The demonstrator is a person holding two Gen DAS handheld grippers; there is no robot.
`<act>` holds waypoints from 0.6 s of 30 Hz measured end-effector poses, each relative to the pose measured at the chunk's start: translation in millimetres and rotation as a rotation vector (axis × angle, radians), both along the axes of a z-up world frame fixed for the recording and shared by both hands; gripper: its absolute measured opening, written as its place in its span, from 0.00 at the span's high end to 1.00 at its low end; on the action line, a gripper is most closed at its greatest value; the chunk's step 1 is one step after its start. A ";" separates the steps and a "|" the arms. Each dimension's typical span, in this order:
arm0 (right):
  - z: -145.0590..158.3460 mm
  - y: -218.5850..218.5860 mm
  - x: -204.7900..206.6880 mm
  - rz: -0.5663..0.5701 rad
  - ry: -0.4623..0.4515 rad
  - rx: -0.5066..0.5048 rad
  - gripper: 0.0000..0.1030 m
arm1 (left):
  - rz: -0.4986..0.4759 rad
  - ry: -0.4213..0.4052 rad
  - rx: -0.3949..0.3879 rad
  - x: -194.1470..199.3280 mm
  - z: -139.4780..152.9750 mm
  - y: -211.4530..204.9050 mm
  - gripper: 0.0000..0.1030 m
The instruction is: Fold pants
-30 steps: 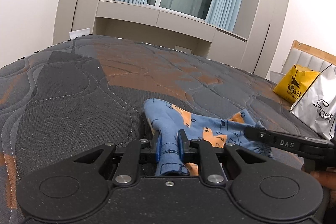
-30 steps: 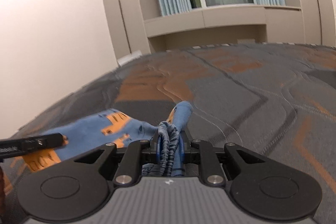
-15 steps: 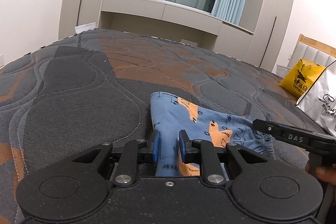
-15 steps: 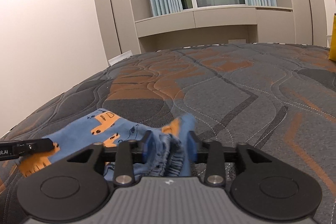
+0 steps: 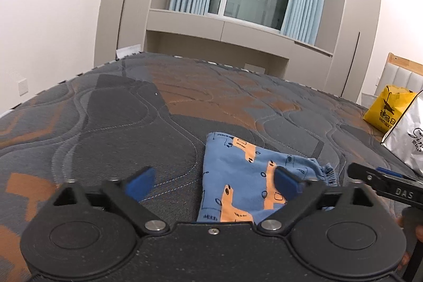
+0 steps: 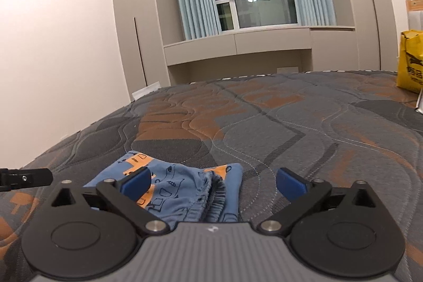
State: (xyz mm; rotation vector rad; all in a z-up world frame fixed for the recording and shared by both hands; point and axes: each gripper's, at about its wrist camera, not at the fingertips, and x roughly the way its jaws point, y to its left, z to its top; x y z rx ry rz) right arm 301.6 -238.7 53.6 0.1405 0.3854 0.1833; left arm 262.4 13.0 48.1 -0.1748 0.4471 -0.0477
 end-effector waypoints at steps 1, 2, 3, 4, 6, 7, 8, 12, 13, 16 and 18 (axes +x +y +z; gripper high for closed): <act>2.3 -1.5 -6.9 -0.002 -0.004 0.003 0.00 | 0.005 -0.008 0.001 -6.1 1.6 0.3 0.02; 4.6 -2.7 -13.8 -0.005 -0.007 0.003 0.00 | 0.007 -0.012 0.003 -12.1 3.6 0.3 0.01; 6.7 -3.7 -20.0 -0.009 -0.010 0.002 0.00 | 0.007 -0.013 0.002 -18.0 5.2 0.4 0.01; 8.9 -4.5 -27.4 -0.014 -0.015 -0.001 0.00 | 0.008 -0.013 0.002 -24.0 6.6 0.3 0.01; 13.4 -5.8 -41.2 -0.020 -0.024 -0.006 0.00 | 0.012 -0.015 0.007 -35.2 8.8 -0.3 0.01; 15.7 -6.5 -49.2 -0.022 -0.031 -0.006 0.00 | 0.013 -0.016 0.011 -41.3 9.5 -0.5 0.01; 17.6 -6.7 -56.1 -0.024 -0.037 -0.007 0.00 | 0.015 -0.017 0.015 -47.2 10.2 -0.5 0.01; 24.0 -4.8 -83.1 -0.029 -0.065 -0.015 0.00 | 0.015 -0.017 0.022 -70.7 9.8 -1.4 0.01; 25.1 -3.9 -89.4 -0.030 -0.071 -0.019 0.00 | 0.014 -0.018 0.023 -75.6 9.5 -0.5 0.01; 27.3 0.3 -106.9 -0.033 -0.094 -0.031 0.00 | 0.017 -0.034 0.031 -91.9 8.2 -0.9 0.01; 27.3 3.9 -119.0 -0.037 -0.107 -0.039 0.00 | 0.020 -0.050 0.041 -102.6 6.0 -1.3 0.01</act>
